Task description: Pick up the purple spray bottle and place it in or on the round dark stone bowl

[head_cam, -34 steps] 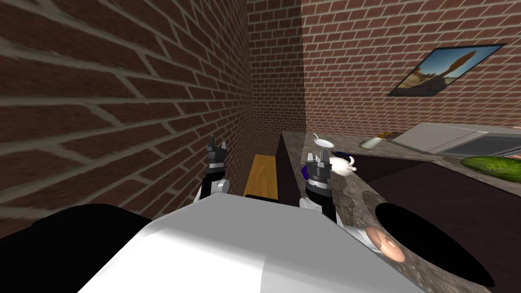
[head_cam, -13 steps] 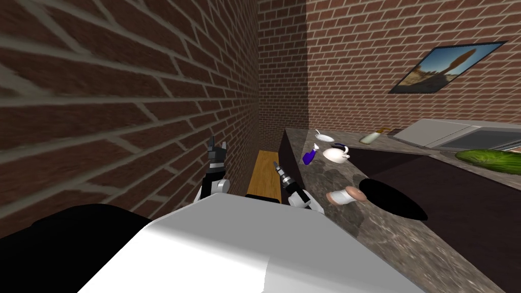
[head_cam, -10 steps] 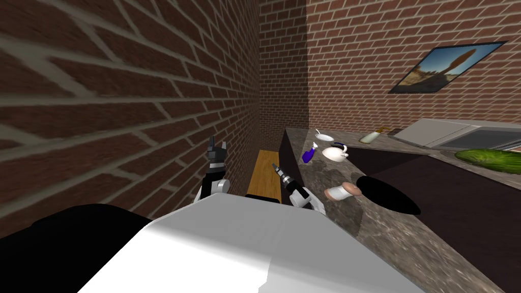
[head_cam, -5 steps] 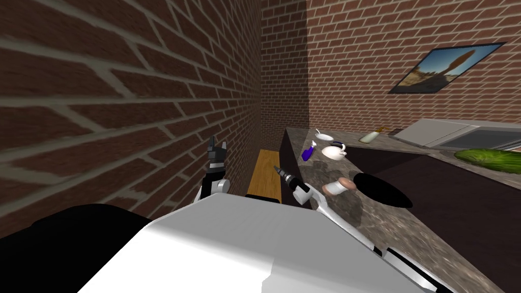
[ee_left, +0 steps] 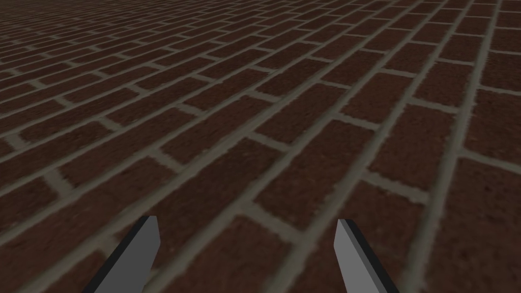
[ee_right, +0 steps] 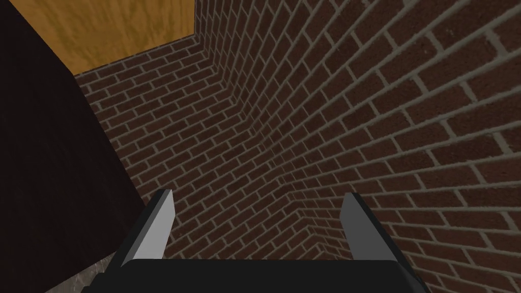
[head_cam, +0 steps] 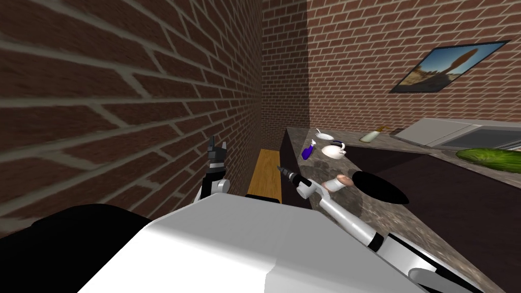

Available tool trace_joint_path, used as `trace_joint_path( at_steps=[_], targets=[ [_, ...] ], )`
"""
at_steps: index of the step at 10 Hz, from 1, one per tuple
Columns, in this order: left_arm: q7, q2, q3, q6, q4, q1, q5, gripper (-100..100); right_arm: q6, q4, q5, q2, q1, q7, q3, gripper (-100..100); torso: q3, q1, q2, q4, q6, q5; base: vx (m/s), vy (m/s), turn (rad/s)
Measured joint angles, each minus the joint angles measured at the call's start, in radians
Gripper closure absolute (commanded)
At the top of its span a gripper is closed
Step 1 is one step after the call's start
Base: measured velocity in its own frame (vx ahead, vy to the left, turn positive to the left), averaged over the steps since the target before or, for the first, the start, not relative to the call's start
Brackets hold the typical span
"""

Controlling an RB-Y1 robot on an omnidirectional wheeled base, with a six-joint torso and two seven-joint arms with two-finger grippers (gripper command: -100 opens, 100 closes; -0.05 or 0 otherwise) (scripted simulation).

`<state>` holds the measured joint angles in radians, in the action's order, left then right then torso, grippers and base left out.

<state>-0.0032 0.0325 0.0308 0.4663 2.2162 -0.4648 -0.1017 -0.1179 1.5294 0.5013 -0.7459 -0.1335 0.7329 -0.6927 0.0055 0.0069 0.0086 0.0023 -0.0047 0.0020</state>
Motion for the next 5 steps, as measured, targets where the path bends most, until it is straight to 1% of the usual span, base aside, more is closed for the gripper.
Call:
trace_joint_path(
  at_steps=[1,2,3,4,5],
  targets=[
    [0.000,0.000,0.000,0.000,0.000,0.000,0.000,0,-0.031,0.004,0.004,-0.015,-0.007,0.020,0.007,-100,0.000,0.001,0.000,0.000,0.000,0.000,-0.033,0.000,0.007],
    [0.000,0.000,0.000,0.000,0.000,0.000,0.000,0,-0.040,-0.022,0.019,-0.027,-0.035,0.031,-0.008,-100,0.000,0.001,0.000,0.000,-0.001,0.000,-0.033,-0.005,0.027],
    [0.000,0.000,-0.001,0.000,0.000,0.000,0.000,0,-0.037,-0.067,0.046,-0.052,-0.070,0.044,-0.034,-100,0.000,0.000,0.000,0.000,-0.001,0.000,-0.029,-0.004,0.020],
    [0.000,0.000,-0.001,0.000,0.000,0.000,0.000,0,-0.050,-0.067,0.056,-0.070,-0.085,0.052,-0.034,-100,0.000,0.001,0.000,0.000,-0.001,0.000,-0.033,0.001,0.034],
    [0.000,0.000,-0.001,0.000,0.000,0.000,0.000,0,-0.067,-0.081,0.078,-0.102,-0.112,0.063,-0.044,-100,0.000,0.001,0.001,0.000,-0.001,0.001,-0.026,-0.001,0.009]
  ],
)
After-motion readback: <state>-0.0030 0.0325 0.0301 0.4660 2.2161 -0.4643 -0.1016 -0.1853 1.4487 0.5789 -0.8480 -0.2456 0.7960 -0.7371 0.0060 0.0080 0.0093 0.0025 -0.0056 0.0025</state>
